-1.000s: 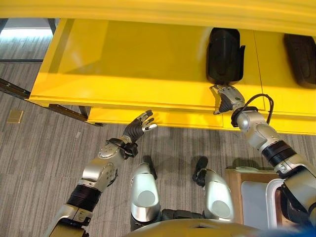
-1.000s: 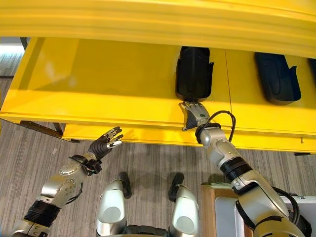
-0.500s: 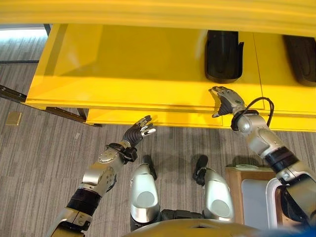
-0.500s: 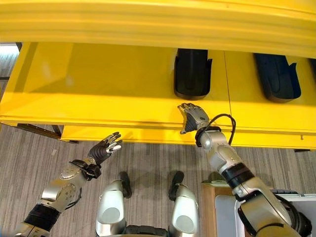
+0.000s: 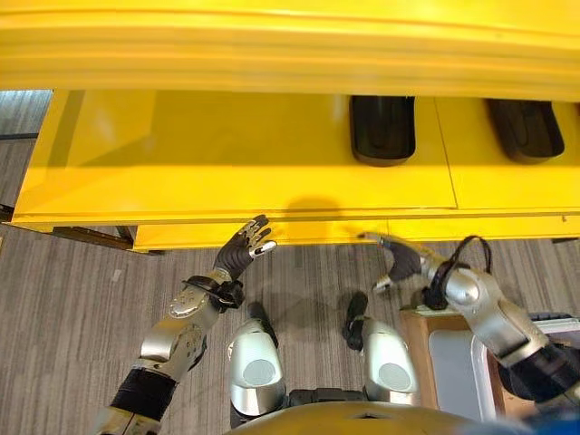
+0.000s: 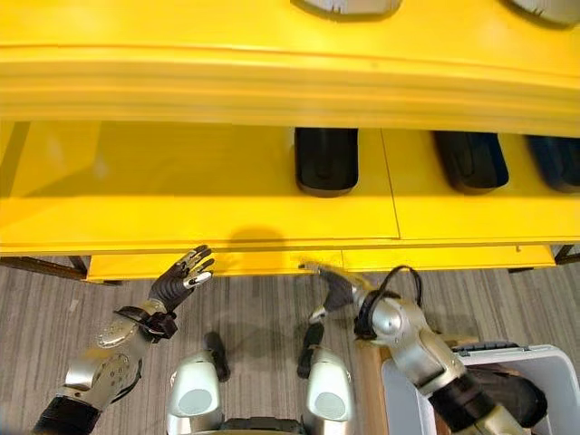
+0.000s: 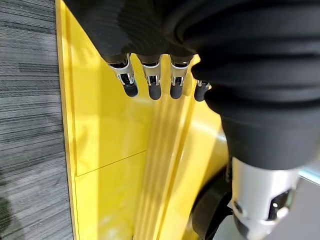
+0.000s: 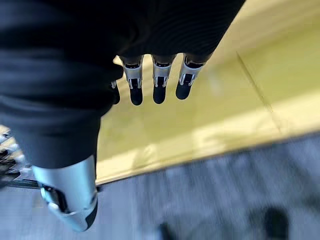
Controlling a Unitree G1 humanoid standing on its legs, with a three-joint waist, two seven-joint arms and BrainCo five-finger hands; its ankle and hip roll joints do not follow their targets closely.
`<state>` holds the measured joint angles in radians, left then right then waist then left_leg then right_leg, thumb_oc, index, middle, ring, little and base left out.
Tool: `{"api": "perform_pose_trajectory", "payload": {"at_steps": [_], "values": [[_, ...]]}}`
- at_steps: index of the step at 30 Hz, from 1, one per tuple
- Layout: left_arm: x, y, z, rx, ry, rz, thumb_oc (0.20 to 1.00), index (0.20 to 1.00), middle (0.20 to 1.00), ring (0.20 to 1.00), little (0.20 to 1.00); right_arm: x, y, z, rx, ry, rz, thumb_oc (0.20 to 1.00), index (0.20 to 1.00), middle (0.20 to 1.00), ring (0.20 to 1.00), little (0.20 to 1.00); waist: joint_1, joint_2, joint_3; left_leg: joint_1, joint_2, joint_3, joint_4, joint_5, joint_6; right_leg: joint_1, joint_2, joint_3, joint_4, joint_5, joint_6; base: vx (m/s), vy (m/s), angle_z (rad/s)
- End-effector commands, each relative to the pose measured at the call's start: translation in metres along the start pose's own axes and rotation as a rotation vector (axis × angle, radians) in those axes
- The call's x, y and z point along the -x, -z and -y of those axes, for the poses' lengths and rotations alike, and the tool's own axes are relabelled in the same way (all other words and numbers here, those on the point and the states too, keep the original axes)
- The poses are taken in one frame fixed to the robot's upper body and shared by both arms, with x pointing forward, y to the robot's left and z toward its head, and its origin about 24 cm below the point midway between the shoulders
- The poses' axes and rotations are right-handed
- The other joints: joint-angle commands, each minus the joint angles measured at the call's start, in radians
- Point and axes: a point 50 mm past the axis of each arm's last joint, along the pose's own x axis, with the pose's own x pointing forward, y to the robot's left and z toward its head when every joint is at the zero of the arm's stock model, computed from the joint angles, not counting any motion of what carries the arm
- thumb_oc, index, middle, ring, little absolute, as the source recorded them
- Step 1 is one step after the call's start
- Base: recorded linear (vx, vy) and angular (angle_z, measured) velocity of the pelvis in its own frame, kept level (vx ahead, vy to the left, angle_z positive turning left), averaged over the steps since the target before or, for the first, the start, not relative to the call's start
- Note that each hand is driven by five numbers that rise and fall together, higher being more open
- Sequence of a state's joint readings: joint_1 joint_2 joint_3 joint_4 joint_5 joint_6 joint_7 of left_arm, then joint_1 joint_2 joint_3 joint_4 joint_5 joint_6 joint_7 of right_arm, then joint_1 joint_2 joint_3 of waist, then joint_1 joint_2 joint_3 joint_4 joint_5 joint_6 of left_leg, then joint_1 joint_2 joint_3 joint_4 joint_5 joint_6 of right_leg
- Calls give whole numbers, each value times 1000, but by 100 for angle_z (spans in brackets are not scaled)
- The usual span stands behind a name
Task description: Move parts from the plastic box to the shelf.
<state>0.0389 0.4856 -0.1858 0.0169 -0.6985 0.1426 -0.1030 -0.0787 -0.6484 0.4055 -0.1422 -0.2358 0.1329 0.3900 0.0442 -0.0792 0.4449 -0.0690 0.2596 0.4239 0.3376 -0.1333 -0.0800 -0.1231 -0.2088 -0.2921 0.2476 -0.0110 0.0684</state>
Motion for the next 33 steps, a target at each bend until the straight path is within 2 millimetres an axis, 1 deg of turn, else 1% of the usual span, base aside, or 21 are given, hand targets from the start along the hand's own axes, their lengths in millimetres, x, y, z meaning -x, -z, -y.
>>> {"api": "perform_pose_trajectory", "payload": {"at_steps": [1,4,8,11,12,13,15,16,17,19,20,21,22,23,24,27,28,30,31,32,33], "values": [[5,-18,18,25,86,113,1000,1000,1000,1000,1000,14,-30,30,-189,197,299,1000,1000,1000,1000,1000,1,20,-50,63,-35,6,-73,35,35,91,8,-10,81,-126,70,36,164,3],[7,-12,22,25,127,94,1000,1000,1000,1000,1000,22,-28,42,-315,357,356,1000,1000,1000,1000,1000,-13,25,-71,77,-46,4,-91,37,37,104,12,-4,61,-121,70,29,194,1],[14,2,28,7,208,54,1000,1000,1000,1000,1000,37,-16,37,-433,470,376,1000,1000,1000,1000,1000,-44,40,-89,85,-60,9,-107,33,43,102,6,5,53,-120,74,-37,320,1],[17,-4,39,-70,390,112,1000,1000,1000,1000,1000,45,0,41,-500,653,310,1000,1000,1000,1000,1000,-66,49,-87,84,-68,21,-105,19,56,92,-3,13,54,-114,82,-142,336,3],[19,-7,44,-88,467,137,1000,1000,1000,1000,1000,47,10,42,-544,736,283,1000,1000,1000,1000,1000,-81,54,-81,82,-70,41,-101,13,65,80,-17,11,59,-106,92,-200,338,-1],[19,-7,45,-86,481,141,1000,1000,1000,1000,1000,48,15,42,-579,766,265,1000,1000,1000,1000,1000,-87,56,-78,83,-71,50,-99,9,69,76,-23,10,61,-100,98,-258,411,-8],[14,-5,50,-167,574,109,1000,1000,1000,1000,1000,41,25,39,-650,844,228,1000,1000,1000,1000,1000,-119,64,-64,92,-84,103,-93,-8,89,65,-56,0,34,-54,128,-261,422,-24],[13,-4,51,-184,598,97,1000,1000,1000,1000,1000,40,26,39,-653,842,226,1000,1000,1000,1000,1000,-125,66,-62,95,-87,115,-95,-10,91,63,-62,-2,26,-43,132,-239,470,-55],[12,-5,48,-204,575,124,1000,1000,1000,1000,1000,41,27,40,-618,825,238,1000,1000,1000,1000,1000,-148,71,-54,109,-97,156,-111,-9,91,48,-96,-5,-16,29,149,-150,318,-63],[11,-7,43,-177,531,147,1000,1000,1000,1000,1000,43,27,39,-599,824,241,1000,1000,1000,1000,1000,-161,75,-50,119,-113,170,-127,-19,96,21,-124,7,-27,89,160,-157,234,-68],[10,-7,41,-160,520,153,1000,1000,1000,1000,1000,45,26,38,-588,824,240,1000,1000,1000,1000,1000,-162,78,-50,124,-118,181,-139,-24,102,-4,-136,7,-5,107,166,-214,227,-71],[16,-1,32,-156,466,151,1000,1000,1000,1000,1000,47,27,38,-580,833,241,1000,1000,1000,1000,1000,-148,91,-57,132,-118,213,-160,-12,113,-8,-153,-45,67,73,156,-191,181,-85],[22,4,24,-139,447,132,1000,1000,1000,1000,1000,49,29,39,-578,827,251,1000,1000,1000,1000,1000,-129,104,-69,124,-115,212,-162,1,122,13,-150,-73,135,28,128,-152,112,-91],[24,6,23,-134,449,126,1000,1000,1000,1000,1000,48,28,39,-578,803,256,1000,1000,1000,1000,1000,-121,108,-75,121,-114,209,-163,5,123,21,-150,-80,162,10,115,-71,-111,-86],[32,15,24,-122,526,79,1000,1000,1000,1000,1000,45,27,38,-558,755,251,1000,1000,1000,1000,1000,-86,117,-95,109,-94,214,-159,25,121,60,-158,-126,224,-41,80,-34,-181,-61],[41,22,23,-95,572,34,1000,1000,1000,1000,1000,40,24,42,-562,737,256,1000,1000,1000,1000,1000,-51,109,-118,87,-73,229,-133,24,136,113,-166,-174,254,-84,65,-20,-342,-58],[41,20,20,-38,537,43,1000,1000,1000,1000,1000,37,23,47,-589,737,247,1000,1000,1000,1000,1000,-35,90,-125,55,-30,253,-84,38,116,182,-116,-222,142,-146,42,-13,-511,-77],[41,21,19,-20,519,49,1000,1000,1000,1000,1000,34,22,47,-592,737,243,1000,1000,1000,1000,1000,-29,79,-123,35,7,265,-51,52,94,217,-87,-240,71,-144,38,-36,-577,-142],[43,27,20,-2,484,73,1000,1000,1000,1000,1000,34,20,41,-589,739,226,1000,1000,1000,1000,1000,-35,63,-121,22,76,280,-33,93,50,235,-59,-243,7,-131,51,-55,-518,-196],[43,27,20,-1,484,73,1000,1000,1000,1000,1000,34,20,41,-589,739,225,1000,1000,1000,1000,1000,-34,64,-122,23,77,281,-34,94,49,235,-58,-242,7,-130,50,-78,-611,-173],[44,27,20,13,483,96,1000,1000,1000,1000,1000,38,25,39,-589,755,196,1000,1000,1000,1000,1000,-49,59,-121,38,89,282,-57,113,34,219,-43,-232,4,-128,56,-44,-294,-105]]}}
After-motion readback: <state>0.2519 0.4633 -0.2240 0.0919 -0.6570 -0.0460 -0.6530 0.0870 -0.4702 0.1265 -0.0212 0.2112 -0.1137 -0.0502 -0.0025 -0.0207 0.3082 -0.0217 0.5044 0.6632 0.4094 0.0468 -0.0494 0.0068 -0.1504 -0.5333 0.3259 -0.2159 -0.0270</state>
